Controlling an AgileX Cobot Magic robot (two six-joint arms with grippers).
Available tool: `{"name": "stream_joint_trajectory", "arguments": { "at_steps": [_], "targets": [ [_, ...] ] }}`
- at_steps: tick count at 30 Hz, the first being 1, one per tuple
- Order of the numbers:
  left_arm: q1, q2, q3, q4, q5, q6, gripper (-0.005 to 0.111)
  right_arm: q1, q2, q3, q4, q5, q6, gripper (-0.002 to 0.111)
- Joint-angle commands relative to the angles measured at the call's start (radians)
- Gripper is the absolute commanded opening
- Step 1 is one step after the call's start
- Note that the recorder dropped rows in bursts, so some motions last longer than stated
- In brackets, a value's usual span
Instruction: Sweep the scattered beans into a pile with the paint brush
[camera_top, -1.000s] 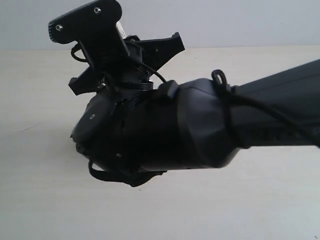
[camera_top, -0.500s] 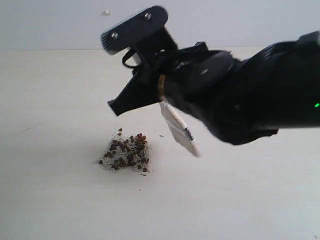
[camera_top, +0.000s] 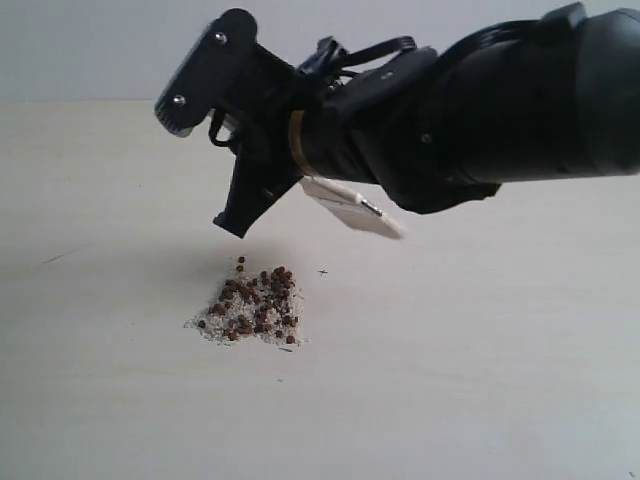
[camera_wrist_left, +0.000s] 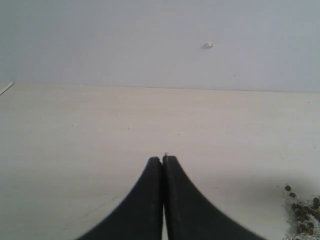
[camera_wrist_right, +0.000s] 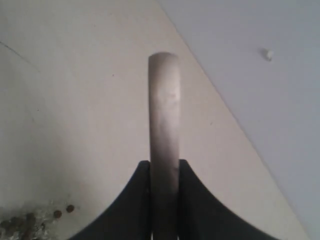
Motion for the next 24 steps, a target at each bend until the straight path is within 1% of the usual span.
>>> {"name": "stream_joint_trajectory", "arguments": {
  "at_steps": [1, 2, 5, 7, 10, 12, 14, 18, 21, 24],
  "targets": [
    [0.001, -0.008, 0.0, -0.008, 0.0, 0.002, 0.0, -0.004, 0.031, -0.097, -0.015, -0.026, -0.153, 0.0],
    [0.001, -0.008, 0.0, -0.008, 0.0, 0.002, 0.0, -0.011, 0.034, -0.118, -0.015, -0.07, -0.177, 0.0],
    [0.001, -0.008, 0.0, -0.008, 0.0, 0.002, 0.0, -0.033, 0.037, -0.173, -0.015, -0.285, -0.181, 0.0],
    [0.001, -0.008, 0.0, -0.008, 0.0, 0.002, 0.0, -0.057, 0.037, -0.2, -0.015, -0.503, -0.183, 0.0],
    [0.001, -0.008, 0.0, -0.008, 0.0, 0.002, 0.0, -0.107, 0.053, -0.233, -0.015, -0.767, -0.216, 0.0],
    [0.001, -0.008, 0.0, -0.008, 0.0, 0.002, 0.0, -0.147, 0.073, -0.245, 0.013, -0.851, -0.25, 0.0],
    [0.001, -0.008, 0.0, -0.008, 0.0, 0.002, 0.0, -0.193, 0.104, -0.246, 0.111, -0.918, -0.311, 0.0],
    [0.001, -0.008, 0.0, -0.008, 0.0, 0.002, 0.0, -0.284, 0.192, -0.246, 0.308, -1.118, -0.466, 0.0],
    [0.001, -0.008, 0.0, -0.008, 0.0, 0.002, 0.0, -0.322, 0.262, -0.246, 0.426, -1.248, -0.581, 0.0],
    [0.001, -0.008, 0.0, -0.008, 0.0, 0.002, 0.0, -0.34, 0.321, -0.258, 0.473, -1.261, -0.633, 0.0]
  ]
}}
